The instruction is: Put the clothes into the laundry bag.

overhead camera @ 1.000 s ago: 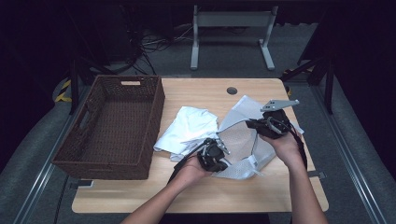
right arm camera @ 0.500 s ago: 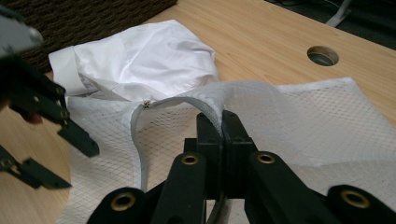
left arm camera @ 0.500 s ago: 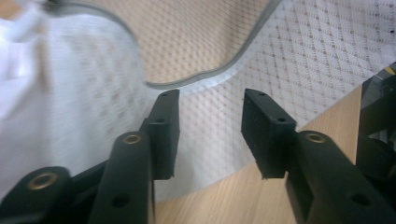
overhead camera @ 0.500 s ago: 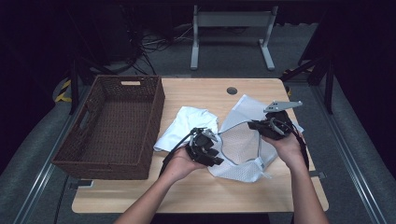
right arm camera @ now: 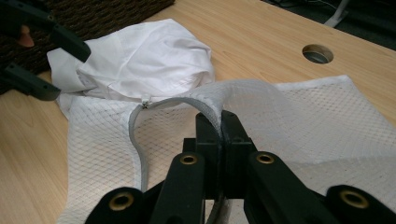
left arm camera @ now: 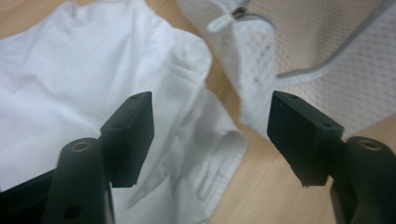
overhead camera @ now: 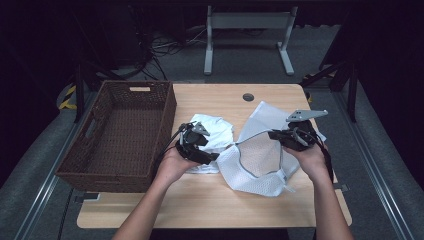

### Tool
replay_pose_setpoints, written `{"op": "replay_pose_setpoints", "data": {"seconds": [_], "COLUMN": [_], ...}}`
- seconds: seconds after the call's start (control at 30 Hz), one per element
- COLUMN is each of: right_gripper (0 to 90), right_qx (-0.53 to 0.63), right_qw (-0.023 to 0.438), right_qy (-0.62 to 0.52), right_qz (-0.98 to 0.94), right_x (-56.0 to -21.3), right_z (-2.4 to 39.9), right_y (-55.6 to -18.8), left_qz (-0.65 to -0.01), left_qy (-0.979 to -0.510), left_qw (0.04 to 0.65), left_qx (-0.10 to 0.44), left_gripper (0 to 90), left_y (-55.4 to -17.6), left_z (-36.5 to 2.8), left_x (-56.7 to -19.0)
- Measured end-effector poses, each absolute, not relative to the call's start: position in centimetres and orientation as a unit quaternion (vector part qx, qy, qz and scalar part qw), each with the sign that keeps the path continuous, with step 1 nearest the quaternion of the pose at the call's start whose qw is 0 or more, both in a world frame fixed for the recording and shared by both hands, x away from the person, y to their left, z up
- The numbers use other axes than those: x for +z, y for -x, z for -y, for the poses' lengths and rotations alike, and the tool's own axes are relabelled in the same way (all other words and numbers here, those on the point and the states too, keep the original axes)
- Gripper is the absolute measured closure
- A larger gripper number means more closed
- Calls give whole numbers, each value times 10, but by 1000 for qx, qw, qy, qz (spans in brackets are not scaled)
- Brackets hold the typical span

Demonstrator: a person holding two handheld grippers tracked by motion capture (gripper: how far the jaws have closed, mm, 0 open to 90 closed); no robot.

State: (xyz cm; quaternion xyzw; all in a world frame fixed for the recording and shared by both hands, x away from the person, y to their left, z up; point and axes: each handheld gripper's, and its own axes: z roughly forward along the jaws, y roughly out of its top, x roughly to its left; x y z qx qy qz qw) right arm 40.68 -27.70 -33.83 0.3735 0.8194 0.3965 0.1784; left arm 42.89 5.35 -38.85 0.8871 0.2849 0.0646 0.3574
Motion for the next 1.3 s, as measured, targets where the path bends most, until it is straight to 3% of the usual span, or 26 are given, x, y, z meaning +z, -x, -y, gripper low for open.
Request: {"op": "replay_pose_setpoints", "data": {"seconds": [0.17, 0.33, 0.63, 1.13, 1.3], "right_gripper": [876, 876, 876, 876, 876], "right_qx": [392, 392, 387, 378, 377], "right_qw": [175, 173, 173, 171, 171], "right_qy": [-371, -370, -366, -367, -366], "right_qz": [-823, -824, -828, -832, -834], "right_x": [-340, -341, -344, -348, -349], "right_z": [275, 276, 275, 272, 272], "right_y": [-407, -407, -409, -410, -410], "left_qz": [-313, -343, -379, -357, -351], "left_qy": [-885, -875, -880, -901, -901], "left_qw": [331, 324, 271, 227, 235], "left_qx": [97, 108, 90, 96, 98], "left_gripper": [203, 161, 43, 1, 59], "left_y": [-442, -457, -478, -472, -469], "left_z": [-55, -57, -51, -40, -42], "left_x": [-393, -394, -418, -452, -452]}}
